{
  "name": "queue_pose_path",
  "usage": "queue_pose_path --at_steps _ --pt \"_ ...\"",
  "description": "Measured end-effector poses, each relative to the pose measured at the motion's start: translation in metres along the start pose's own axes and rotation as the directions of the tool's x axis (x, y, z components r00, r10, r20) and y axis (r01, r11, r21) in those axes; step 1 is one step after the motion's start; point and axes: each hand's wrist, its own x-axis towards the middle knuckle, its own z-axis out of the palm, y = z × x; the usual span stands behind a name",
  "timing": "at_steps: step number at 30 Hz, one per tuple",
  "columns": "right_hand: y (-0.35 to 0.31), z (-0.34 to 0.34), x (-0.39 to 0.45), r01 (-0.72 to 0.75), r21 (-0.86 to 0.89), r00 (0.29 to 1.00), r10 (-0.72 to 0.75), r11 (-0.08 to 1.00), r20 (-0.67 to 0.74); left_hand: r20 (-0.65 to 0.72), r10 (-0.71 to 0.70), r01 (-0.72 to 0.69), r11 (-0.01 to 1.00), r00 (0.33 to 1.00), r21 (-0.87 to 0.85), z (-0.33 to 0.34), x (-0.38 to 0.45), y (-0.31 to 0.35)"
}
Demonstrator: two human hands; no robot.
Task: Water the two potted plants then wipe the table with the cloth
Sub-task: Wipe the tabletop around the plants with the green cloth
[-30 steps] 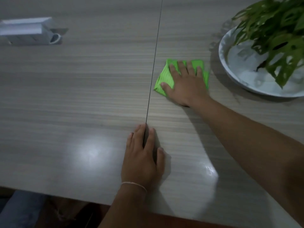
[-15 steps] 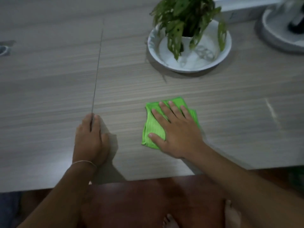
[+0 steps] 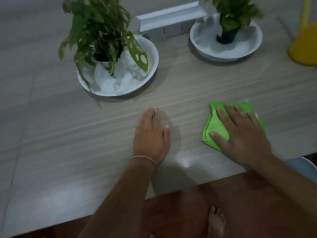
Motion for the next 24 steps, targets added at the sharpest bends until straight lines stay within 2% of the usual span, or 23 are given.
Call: queue_pose_path --at_steps 4,10,14,20,24 --pt "0.047 -0.005 -0.010 -0.016 -0.020 1.000 0.016 1.000 0.020 -0.013 -0.061 0.062 0.994 0.998 0.092 0.012 0.005 0.021" --pt "0.030 -0.002 0.015 0.120 -0.048 0.993 -0.121 0.992 0.000 -0.013 -0.113 0.114 0.990 0.993 0.081 0.008 0.006 0.024" --pt "-0.013 0.001 0.091 0.255 0.001 0.967 -0.255 0.967 0.003 -0.050 -0.120 0.122 0.992 0.992 0.041 0.009 0.005 0.024" --pt "-0.065 0.000 0.241 0.189 0.073 0.979 -0.193 0.979 0.057 -0.096 -0.105 0.108 0.994 0.990 0.021 0.015 0.007 0.020" --pt "-0.082 -0.003 0.303 0.192 0.091 0.976 -0.200 0.977 0.088 -0.092 -0.117 0.119 0.993 0.989 0.021 0.015 0.005 0.020"
